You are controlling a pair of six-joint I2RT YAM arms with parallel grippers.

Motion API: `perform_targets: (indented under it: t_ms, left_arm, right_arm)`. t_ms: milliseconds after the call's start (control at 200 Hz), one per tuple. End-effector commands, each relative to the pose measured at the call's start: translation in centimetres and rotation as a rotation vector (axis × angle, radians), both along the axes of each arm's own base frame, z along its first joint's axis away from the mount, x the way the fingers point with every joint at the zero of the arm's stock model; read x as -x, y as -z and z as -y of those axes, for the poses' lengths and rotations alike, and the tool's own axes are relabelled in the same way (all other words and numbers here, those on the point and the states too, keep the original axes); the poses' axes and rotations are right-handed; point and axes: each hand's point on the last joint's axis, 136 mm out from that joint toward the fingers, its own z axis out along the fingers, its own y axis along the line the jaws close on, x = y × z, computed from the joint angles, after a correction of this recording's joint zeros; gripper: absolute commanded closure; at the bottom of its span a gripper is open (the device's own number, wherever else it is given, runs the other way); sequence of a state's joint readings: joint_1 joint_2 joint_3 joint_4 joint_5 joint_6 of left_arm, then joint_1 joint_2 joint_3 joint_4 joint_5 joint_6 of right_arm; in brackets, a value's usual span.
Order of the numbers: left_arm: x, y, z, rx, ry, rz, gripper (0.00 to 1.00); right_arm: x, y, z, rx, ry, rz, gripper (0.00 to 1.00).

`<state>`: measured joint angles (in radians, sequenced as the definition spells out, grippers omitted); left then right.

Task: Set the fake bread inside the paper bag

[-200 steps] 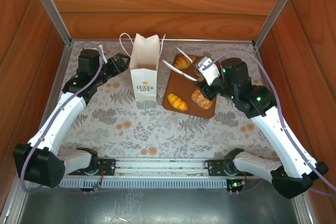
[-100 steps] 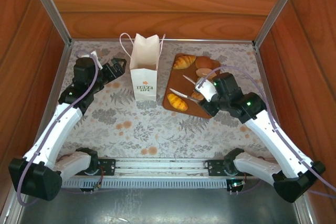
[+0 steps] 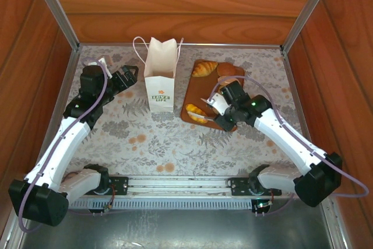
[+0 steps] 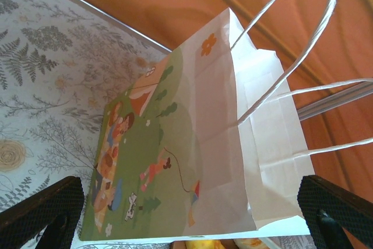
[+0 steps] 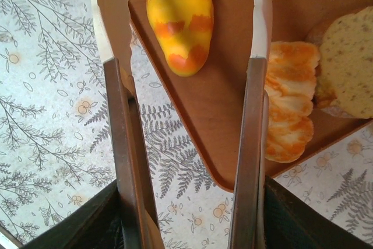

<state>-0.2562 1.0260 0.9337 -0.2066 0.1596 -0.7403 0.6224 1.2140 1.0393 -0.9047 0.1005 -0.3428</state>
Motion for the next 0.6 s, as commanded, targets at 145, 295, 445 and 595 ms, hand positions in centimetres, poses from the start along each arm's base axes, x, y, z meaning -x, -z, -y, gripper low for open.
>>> perform_targets:
  t_ms: [145, 295, 445, 595]
  left_arm:
    - [0.3, 0.4, -0.6, -0.024, -0.017, -0.006, 0.0]
    - [0.3, 0.4, -0.6, -0.026, -0.016, -0.006, 0.0]
    - [0.4, 0.3, -0.6, -0.027, -0.016, -0.005, 0.0]
    - [0.4, 0.4, -0.7, -0.028, -0.018, -0.006, 0.0]
  right_arm:
    - [0.3, 2.7, -0.2, 0.033, 0.02, -0.086, 0.42]
    - [0.1, 3.7, -0.1, 0.065, 0.047, -0.122, 0.42]
    - [-0.2, 4.3, -0.2, 0.077, 0.058, -0.136, 0.43]
    - [-0.1, 4.7, -0.2, 0.085, 0.064, -0.149, 0.45]
